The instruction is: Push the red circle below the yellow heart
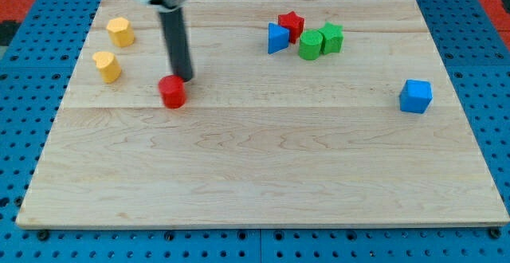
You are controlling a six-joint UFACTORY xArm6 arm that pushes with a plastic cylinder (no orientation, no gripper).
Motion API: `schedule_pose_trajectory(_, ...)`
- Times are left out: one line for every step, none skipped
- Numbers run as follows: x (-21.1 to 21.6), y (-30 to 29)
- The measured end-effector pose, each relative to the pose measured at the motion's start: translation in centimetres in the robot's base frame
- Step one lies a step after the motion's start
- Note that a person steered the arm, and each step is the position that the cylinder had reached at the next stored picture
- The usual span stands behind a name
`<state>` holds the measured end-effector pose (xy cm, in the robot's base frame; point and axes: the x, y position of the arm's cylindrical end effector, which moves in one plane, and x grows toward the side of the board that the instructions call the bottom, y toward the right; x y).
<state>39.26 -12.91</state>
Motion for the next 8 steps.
schedule_pose_trajectory(0.2, 1.5)
schedule_pose_trajectory(1.7, 4.8)
schedule_pose_trajectory(3.1, -0.3)
schedule_pose_trajectory(2.8, -5.3)
schedule_pose_trajectory(4.0, -1.4)
schedule_pose_trajectory(5.5, -0.2)
schedule_pose_trajectory(4.0, -6.5)
schedule_pose_trajectory(4.0, -7.9)
